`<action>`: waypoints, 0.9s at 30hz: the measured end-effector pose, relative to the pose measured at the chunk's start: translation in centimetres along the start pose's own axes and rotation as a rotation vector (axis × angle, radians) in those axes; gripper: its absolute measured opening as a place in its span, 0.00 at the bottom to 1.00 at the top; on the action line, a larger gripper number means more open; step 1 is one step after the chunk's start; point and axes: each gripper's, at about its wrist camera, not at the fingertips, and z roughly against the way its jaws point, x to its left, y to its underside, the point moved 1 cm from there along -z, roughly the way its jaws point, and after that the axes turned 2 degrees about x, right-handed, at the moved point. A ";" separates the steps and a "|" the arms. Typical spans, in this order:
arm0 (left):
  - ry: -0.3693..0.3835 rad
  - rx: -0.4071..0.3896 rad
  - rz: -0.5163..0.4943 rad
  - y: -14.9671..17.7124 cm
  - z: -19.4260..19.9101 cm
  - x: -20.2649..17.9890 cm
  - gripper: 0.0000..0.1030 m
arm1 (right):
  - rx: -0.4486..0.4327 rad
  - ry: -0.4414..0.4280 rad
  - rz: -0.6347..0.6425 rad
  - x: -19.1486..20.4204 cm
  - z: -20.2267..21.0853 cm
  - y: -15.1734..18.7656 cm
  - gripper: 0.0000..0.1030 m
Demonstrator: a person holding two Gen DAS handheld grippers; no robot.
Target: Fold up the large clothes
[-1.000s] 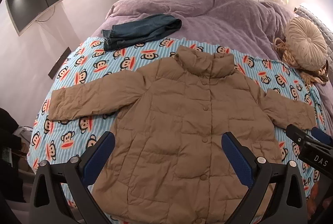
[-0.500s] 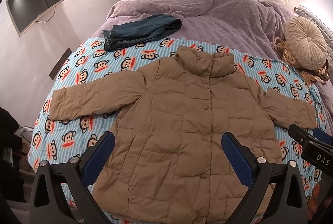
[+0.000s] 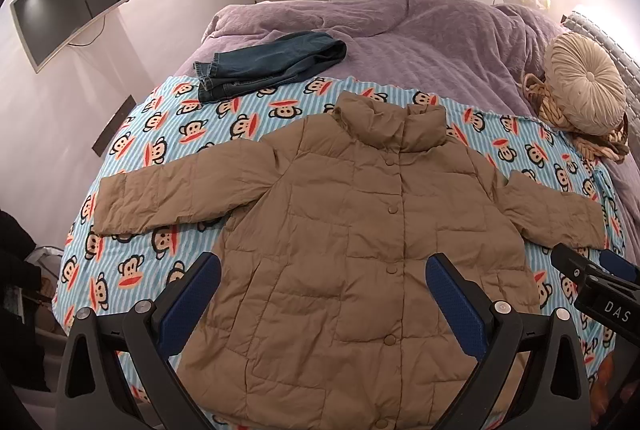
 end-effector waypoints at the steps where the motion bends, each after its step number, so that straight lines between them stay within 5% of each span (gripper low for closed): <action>1: 0.000 0.000 0.000 0.0 0.0 0.0 1.00 | 0.002 0.000 -0.002 -0.1 0.0 0.0 1.00; 27: -0.006 0.027 0.005 0.5 -0.8 0.7 1.00 | 0.026 -0.003 -0.019 -0.5 -0.8 -0.2 1.00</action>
